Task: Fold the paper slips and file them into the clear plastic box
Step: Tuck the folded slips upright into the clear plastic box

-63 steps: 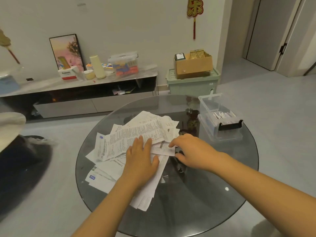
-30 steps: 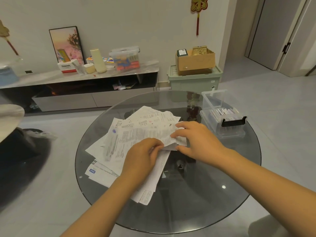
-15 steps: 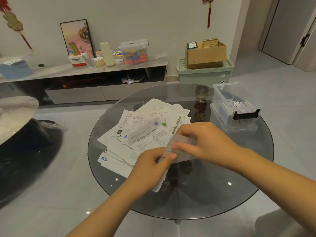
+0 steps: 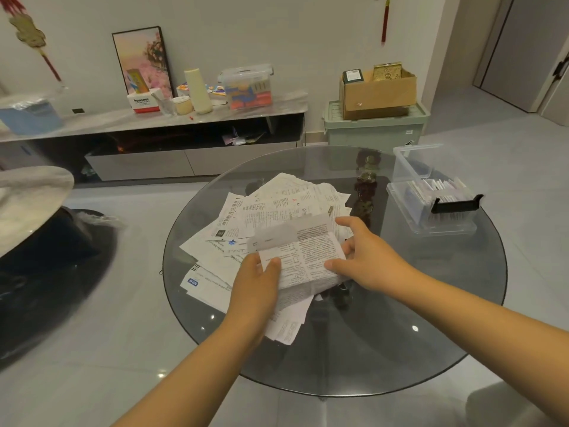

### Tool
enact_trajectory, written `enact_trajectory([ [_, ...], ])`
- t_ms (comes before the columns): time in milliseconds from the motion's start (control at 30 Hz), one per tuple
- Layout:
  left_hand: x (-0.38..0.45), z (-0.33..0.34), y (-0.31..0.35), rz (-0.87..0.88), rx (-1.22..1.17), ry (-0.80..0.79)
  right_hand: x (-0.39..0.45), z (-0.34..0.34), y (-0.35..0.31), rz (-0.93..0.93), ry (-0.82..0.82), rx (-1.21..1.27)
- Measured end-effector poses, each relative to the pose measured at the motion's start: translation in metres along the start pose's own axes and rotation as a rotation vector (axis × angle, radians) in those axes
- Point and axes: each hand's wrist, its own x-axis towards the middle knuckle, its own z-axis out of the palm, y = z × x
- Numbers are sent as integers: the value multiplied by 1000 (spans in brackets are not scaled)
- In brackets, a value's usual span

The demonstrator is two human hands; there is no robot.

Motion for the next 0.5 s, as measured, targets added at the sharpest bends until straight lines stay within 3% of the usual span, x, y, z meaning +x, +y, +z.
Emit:
enact_trajectory([
  [100,1,0,0,117,172,61,4,6,3,-45,46,-52],
  [267,-2,-1,-10,472,664,67,10,11,11,-66,86,-138],
  [367,-2,-2,-16,619,868,-75,11,13,12,-98,71,-220],
  [500,-3,-5,-12,619,1014,-218,4,14,7,-140,37,-531],
])
